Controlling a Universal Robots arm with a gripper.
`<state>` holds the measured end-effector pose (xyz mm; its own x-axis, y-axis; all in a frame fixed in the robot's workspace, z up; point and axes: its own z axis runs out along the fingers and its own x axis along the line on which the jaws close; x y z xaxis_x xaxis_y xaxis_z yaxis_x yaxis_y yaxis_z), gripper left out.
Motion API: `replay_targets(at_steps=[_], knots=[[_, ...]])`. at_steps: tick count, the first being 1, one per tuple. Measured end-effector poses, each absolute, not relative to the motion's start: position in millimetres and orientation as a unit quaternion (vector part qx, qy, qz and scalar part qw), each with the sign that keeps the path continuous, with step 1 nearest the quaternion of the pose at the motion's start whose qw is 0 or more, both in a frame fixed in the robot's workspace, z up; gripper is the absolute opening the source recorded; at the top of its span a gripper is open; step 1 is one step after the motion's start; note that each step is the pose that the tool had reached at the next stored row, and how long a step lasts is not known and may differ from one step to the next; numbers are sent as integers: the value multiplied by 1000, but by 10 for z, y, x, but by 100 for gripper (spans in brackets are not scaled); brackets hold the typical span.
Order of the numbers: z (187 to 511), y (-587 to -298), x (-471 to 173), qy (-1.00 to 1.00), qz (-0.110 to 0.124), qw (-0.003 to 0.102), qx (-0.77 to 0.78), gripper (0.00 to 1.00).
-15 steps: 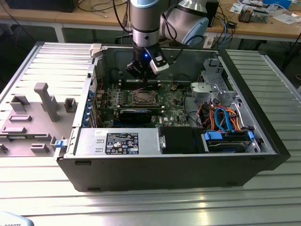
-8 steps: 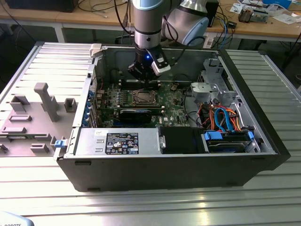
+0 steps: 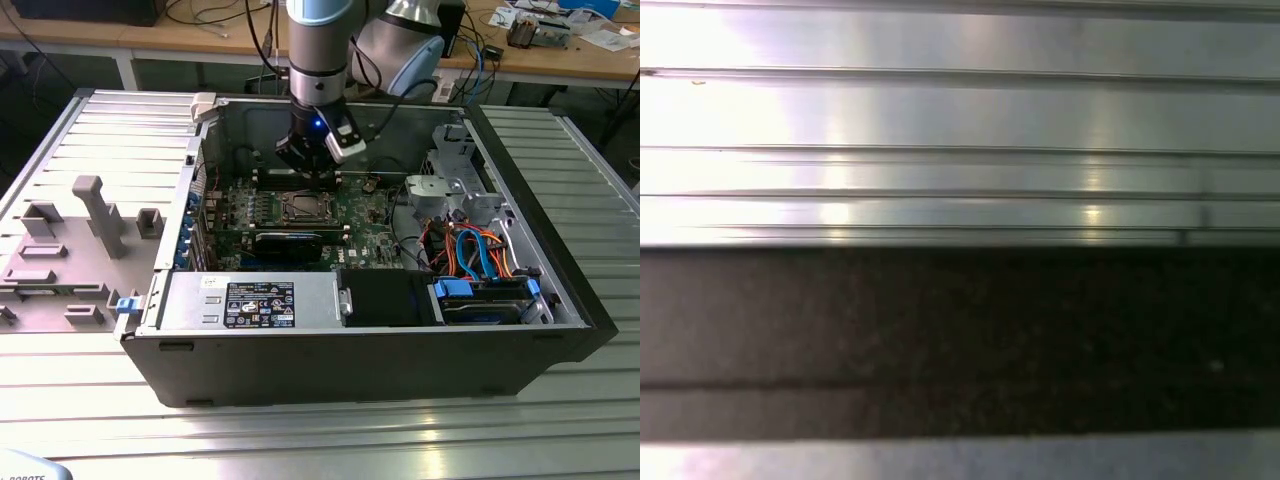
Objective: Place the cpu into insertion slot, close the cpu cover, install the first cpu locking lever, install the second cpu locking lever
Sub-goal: 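Install the first cpu locking lever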
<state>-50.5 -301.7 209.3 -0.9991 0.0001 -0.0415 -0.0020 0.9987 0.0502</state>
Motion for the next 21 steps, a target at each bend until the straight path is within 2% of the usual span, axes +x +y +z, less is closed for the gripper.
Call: replay_targets(at_steps=[8, 12, 21], knots=[[2077, -3017, -479, 1000, 25, 17, 2, 11], [2058, -3017, -460, 1000, 25, 11, 2, 11], [2057, -3017, -454, 1000, 25, 11, 2, 11]])
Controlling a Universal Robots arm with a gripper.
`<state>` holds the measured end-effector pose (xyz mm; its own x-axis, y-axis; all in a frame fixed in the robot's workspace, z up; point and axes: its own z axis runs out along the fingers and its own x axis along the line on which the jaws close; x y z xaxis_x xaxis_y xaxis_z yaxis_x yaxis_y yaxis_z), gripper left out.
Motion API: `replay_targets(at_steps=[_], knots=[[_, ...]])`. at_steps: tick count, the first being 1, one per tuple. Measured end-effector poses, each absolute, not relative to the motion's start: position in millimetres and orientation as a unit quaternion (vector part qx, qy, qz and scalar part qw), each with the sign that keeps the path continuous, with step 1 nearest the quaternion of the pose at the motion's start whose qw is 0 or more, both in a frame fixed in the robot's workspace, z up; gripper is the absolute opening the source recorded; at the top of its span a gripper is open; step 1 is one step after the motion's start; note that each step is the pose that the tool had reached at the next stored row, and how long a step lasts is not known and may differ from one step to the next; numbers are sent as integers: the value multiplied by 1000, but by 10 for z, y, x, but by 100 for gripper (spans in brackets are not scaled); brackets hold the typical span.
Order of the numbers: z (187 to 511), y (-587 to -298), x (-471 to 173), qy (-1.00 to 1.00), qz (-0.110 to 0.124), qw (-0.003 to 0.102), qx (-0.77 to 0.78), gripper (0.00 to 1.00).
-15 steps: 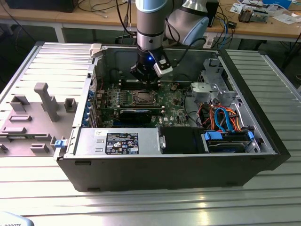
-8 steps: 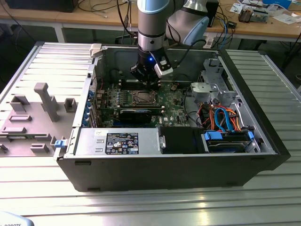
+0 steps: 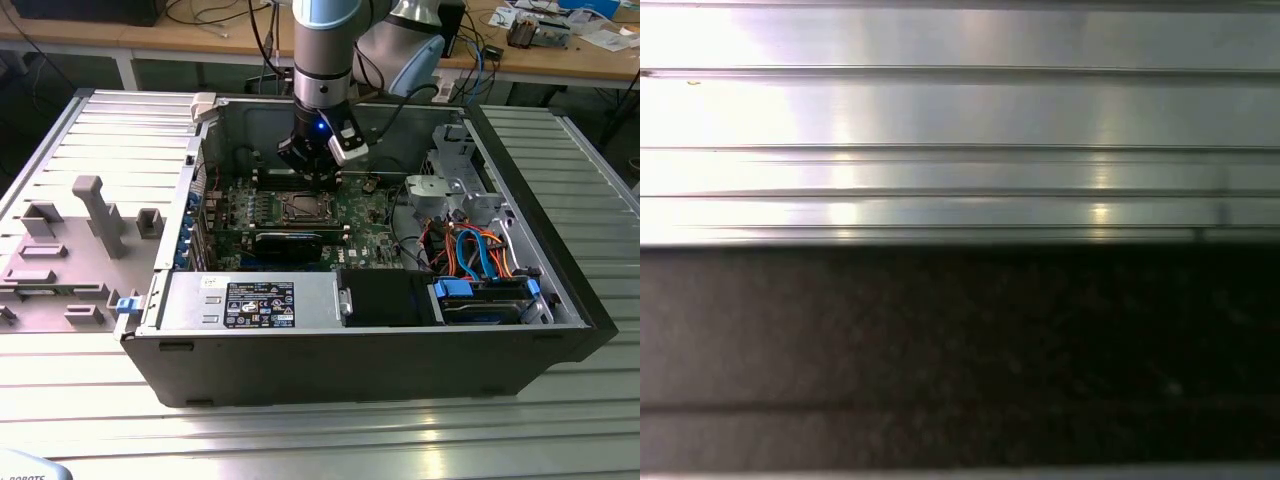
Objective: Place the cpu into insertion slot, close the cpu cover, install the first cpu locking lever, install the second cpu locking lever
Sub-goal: 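Install the first cpu locking lever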
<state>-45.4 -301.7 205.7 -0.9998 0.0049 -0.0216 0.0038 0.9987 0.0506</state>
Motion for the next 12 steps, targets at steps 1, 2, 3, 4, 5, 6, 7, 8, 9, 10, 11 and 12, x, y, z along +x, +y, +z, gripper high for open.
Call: replay_targets(at_steps=[1, 2, 3, 4, 5, 6, 7, 8, 9, 10, 11, 12], knots=[[2057, -3016, -454, 1000, 25, 11, 2, 11], [2058, -3017, -454, 1000, 25, 11, 2, 11], [2061, -3017, -454, 1000, 25, 11, 2, 11], [2065, -3017, -455, 1000, 25, 11, 2, 11], [2069, -3017, -455, 1000, 25, 11, 2, 11], [2072, -3016, -454, 1000, 25, 11, 2, 11], [2072, -3016, -454, 1000, 25, 11, 2, 11], [2072, -3017, -454, 1000, 25, 11, 2, 11], [2073, -3017, -451, 1000, 25, 11, 2, 11], [2073, -3017, -449, 1000, 25, 11, 2, 11], [2072, -3018, -446, 1000, 25, 11, 2, 11], [2069, -3017, -443, 1000, 25, 11, 2, 11]])
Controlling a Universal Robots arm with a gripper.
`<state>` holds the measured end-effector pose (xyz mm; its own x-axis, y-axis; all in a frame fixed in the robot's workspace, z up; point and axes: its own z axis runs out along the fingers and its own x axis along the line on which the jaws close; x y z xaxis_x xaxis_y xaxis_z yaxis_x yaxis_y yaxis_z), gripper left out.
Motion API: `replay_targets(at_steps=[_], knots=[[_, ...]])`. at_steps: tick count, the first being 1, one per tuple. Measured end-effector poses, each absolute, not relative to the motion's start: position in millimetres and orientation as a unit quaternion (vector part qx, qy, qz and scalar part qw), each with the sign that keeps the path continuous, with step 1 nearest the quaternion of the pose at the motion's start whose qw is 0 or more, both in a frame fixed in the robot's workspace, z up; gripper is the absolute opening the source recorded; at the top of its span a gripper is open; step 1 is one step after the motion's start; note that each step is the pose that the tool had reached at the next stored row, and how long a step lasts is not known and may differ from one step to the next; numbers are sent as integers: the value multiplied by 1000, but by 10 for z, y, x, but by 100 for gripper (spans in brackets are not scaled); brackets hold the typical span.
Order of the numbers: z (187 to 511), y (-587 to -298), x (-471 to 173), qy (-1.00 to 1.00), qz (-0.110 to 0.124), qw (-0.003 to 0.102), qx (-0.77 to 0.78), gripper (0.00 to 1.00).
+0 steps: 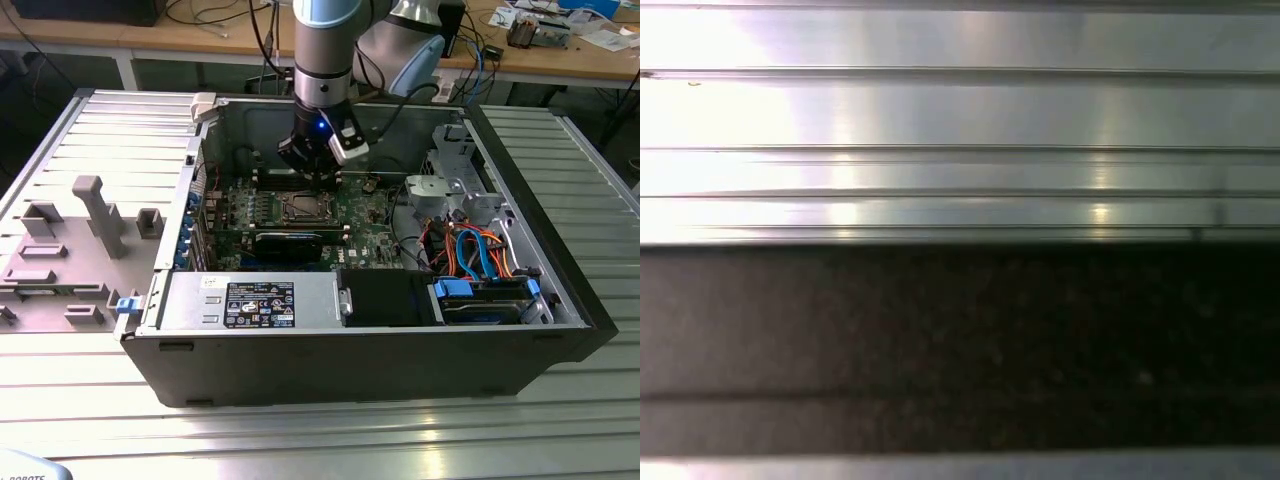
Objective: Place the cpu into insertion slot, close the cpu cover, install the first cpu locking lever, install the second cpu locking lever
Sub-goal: 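Install the first cpu locking lever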
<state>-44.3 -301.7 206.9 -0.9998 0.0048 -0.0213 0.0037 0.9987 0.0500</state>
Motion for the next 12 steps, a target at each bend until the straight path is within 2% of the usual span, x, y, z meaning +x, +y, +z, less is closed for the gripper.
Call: replay_targets(at_steps=[12], knots=[[2053, -3062, -441, 1000, 25, 11, 2, 11]])
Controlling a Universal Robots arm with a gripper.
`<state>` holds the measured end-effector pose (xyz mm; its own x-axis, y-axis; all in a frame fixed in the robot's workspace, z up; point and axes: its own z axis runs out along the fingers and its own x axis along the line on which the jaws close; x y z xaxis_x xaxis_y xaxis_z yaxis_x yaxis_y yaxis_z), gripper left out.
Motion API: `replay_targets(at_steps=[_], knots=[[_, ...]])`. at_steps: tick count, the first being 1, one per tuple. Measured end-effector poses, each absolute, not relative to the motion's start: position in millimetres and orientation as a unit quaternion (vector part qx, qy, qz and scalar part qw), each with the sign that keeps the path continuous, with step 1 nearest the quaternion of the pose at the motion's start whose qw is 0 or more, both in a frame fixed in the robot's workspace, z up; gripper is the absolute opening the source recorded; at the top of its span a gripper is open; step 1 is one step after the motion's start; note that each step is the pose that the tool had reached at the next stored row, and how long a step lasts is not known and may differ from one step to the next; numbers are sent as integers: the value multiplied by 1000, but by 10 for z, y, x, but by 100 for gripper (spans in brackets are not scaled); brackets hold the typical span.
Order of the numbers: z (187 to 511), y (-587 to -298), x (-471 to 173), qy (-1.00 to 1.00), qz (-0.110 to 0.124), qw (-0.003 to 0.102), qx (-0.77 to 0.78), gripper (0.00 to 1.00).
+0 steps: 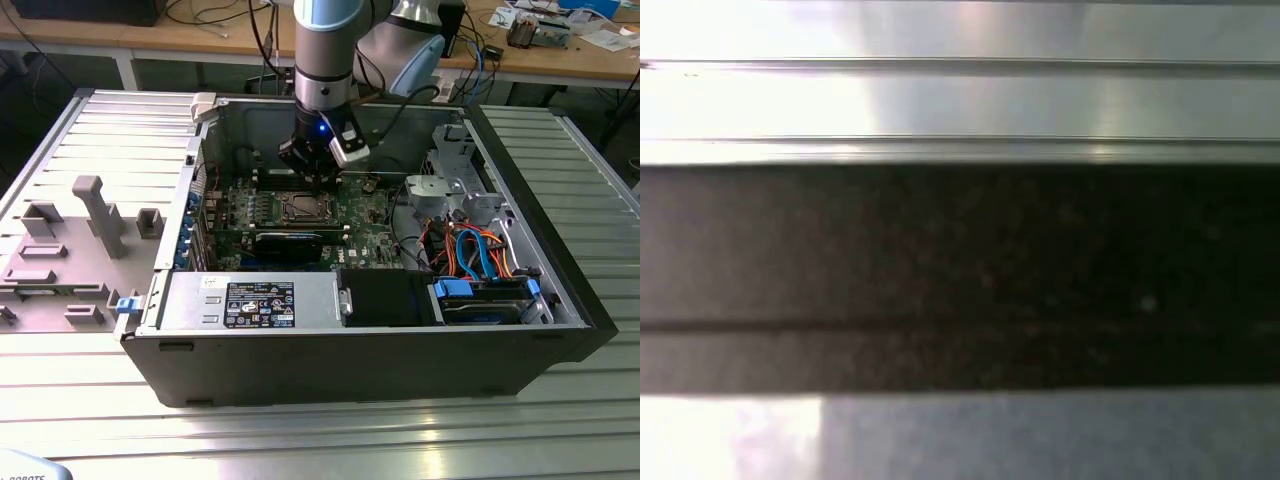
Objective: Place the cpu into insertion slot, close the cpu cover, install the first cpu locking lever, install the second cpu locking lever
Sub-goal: 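Install the first cpu locking lever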
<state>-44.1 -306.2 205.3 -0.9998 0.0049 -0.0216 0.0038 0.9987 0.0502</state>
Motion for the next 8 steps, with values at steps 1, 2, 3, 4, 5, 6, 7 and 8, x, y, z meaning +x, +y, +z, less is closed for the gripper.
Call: replay_targets(at_steps=[1, 2, 3, 4, 5, 6, 7, 8], knots=[[2053, -3064, -441, 1000, 25, 11, 2, 11], [2052, -3067, -441, 1000, 25, 11, 2, 11], [2052, -3069, -441, 1000, 25, 11, 2, 11], [2051, -3071, -442, 1000, 25, 11, 2, 11], [2050, -3072, -442, 1000, 25, 11, 2, 11], [2048, -3072, -442, 1000, 25, 11, 2, 11], [2047, -3073, -442, 1000, 24, 11, 2, 11], [2044, -3073, -442, 1000, 24, 11, 2, 11]])
